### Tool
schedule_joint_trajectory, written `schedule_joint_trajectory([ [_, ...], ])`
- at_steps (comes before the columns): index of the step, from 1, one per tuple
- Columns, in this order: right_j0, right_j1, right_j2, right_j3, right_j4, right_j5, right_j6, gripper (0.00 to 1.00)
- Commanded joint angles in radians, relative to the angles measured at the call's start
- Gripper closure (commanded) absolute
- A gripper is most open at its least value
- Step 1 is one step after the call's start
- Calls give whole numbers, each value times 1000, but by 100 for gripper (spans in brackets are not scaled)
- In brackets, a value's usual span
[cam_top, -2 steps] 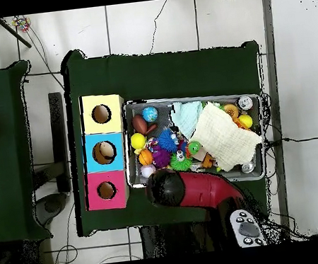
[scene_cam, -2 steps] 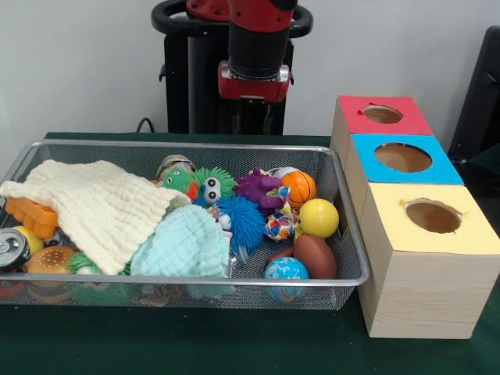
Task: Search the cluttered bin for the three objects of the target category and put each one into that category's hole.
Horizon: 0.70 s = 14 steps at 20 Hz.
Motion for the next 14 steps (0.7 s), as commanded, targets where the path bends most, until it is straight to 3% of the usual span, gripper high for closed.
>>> schedule_joint_trajectory([
  [1, -47, 30, 23, -135, 41, -109, 178, 0],
  [6, -94, 28, 51, -162, 22, -136, 132, 0],
  [14, -106, 6, 19, -215, -12, -125, 98, 0],
])
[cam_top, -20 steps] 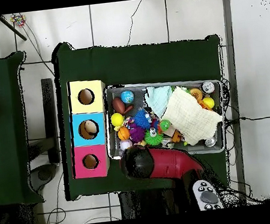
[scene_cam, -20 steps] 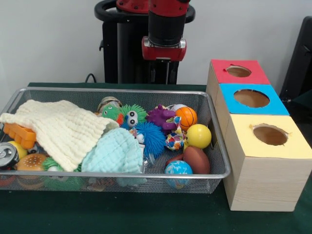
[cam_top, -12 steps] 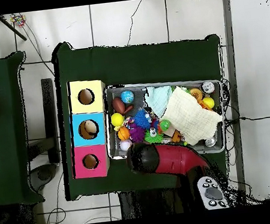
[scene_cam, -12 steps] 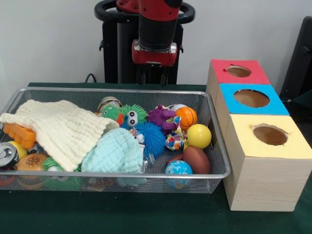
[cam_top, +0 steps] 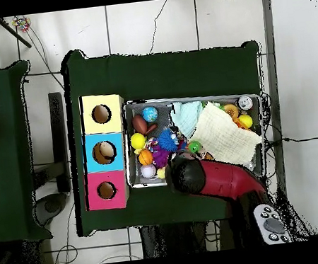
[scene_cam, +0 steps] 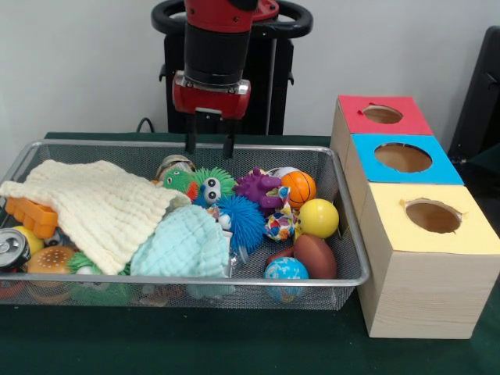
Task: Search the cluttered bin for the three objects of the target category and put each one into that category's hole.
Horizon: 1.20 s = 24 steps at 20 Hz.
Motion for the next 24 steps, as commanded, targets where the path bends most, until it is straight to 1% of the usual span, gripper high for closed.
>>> schedule_joint_trajectory([
  [1, -42, -5, 28, -137, -14, -8, 88, 0],
  [4, -71, -9, 49, -147, -26, 1, 59, 0],
  [5, -79, -3, 51, -150, -32, -11, 57, 0],
  [7, -91, 13, 50, -151, -57, -71, 58, 0],
  [10, -113, 52, 51, -166, -93, -155, 63, 0],
  [12, -123, 80, 55, -173, -110, -183, 65, 0],
  [14, -116, 100, 35, -184, -124, -196, 72, 0],
  [16, -132, 128, 35, -190, -145, -220, 66, 0],
  [18, -158, 170, 48, -191, -163, -238, 61, 0],
  [19, -170, 192, 53, -190, -166, -243, 64, 0],
  [22, -226, 235, 100, -183, -175, -214, 45, 0],
  [24, -249, 257, 124, -176, -177, -176, 29, 0],
])
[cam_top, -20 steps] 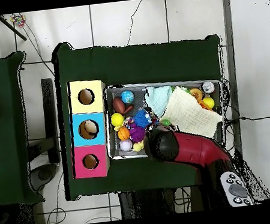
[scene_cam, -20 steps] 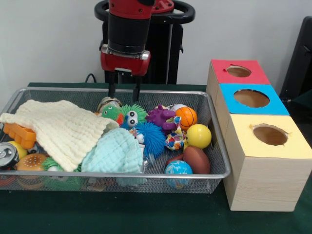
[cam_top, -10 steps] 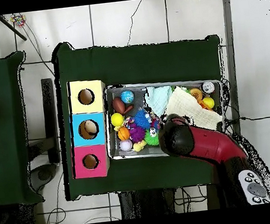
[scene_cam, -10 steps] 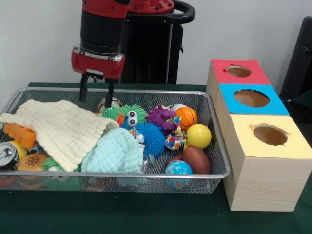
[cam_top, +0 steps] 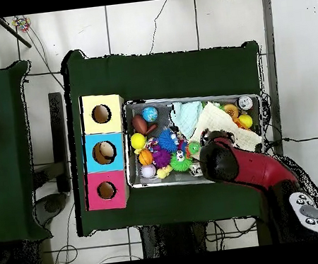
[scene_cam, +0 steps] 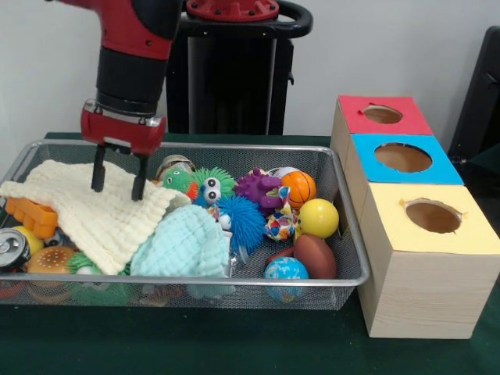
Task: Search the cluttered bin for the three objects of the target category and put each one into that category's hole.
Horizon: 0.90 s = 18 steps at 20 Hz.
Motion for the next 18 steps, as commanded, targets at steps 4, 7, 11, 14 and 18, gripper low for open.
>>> schedule_joint_trajectory([
  [4, -114, 195, 142, -67, -64, 234, -67, 0],
  [7, -157, 216, 177, -75, -76, 314, -123, 0],
  [11, -210, 236, 225, -72, -119, 308, -159, 0],
  [14, -224, 250, 245, -71, -150, 246, -127, 0],
  [18, -200, 235, 239, -50, -148, 211, -45, 100],
])
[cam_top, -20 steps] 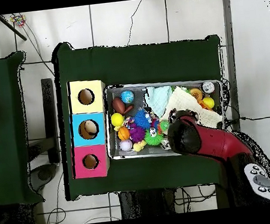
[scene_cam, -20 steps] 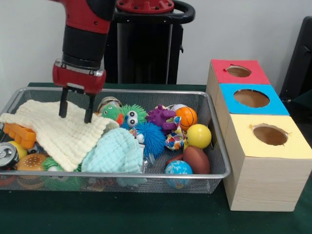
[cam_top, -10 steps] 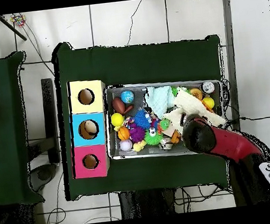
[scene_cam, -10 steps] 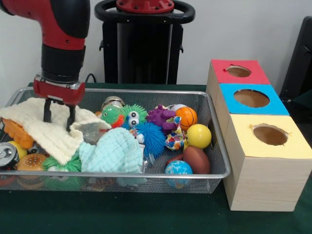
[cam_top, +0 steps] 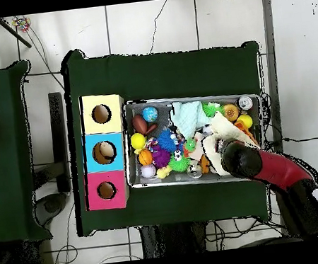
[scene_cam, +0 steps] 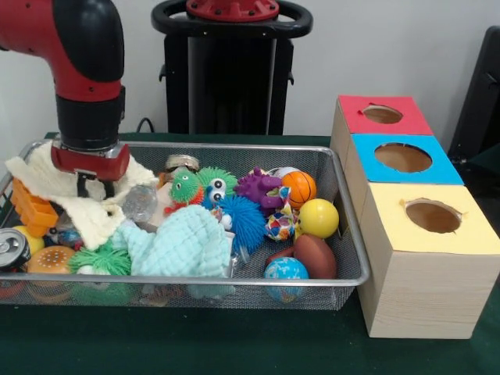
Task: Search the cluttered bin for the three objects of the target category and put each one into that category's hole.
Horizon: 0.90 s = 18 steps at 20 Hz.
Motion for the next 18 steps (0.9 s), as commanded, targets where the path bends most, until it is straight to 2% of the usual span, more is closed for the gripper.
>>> schedule_joint_trajectory([
  [1, 20, 87, 120, 38, -77, 81, -28, 100],
  [8, 90, -26, 93, 112, -19, 127, 64, 100],
  [14, 121, -92, 70, 134, 13, 179, 83, 100],
  [18, 187, -152, 16, 137, 37, 189, 147, 100],
])
